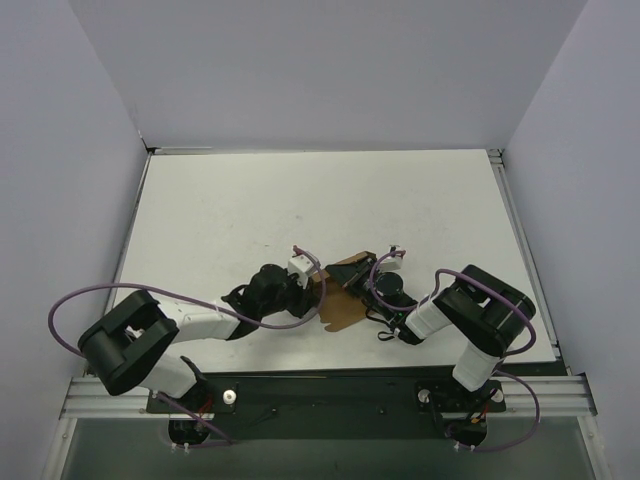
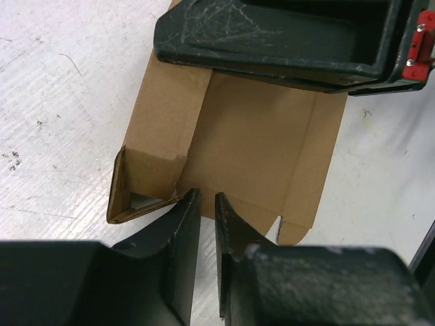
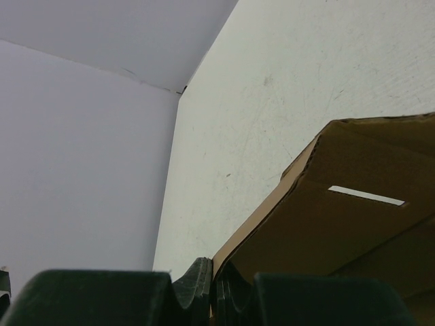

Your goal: Fold the paper box

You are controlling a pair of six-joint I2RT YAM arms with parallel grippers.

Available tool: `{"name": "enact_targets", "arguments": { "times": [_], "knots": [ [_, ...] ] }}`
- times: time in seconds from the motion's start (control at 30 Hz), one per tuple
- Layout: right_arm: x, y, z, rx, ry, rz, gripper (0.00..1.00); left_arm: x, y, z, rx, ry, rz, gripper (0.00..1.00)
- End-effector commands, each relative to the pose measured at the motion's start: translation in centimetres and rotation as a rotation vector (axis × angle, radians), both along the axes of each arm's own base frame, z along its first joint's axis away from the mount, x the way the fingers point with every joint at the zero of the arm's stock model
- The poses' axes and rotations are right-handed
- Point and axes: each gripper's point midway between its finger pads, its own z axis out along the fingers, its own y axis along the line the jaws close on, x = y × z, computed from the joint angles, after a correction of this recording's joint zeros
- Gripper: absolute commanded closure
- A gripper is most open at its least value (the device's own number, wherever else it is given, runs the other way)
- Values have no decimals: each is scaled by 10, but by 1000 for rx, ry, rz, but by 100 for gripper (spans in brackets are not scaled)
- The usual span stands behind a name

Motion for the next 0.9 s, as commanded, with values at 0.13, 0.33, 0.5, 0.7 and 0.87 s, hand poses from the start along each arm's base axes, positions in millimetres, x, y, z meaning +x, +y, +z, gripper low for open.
{"name": "enact_targets", "arguments": {
  "times": [0.13,0.33,0.5,0.7,0.87],
  "knots": [
    [-1,-3,2,-19,-63,2,100,6,-20,48,-138,-108,-39,74],
    [-2,-4,1,-19,-61,4,100,7,10,73,-150,-153,69,63],
    [-2,-4,3,-13,-65,3,100,24,31,79,-58,-173,177,48],
    [-3,-4,3,-13,-65,5,100,42,48,66,115,-174,256,46],
    [-2,-4,2,-13,-63,3,100,47,44,65,121,-178,251,43]
  ]
}}
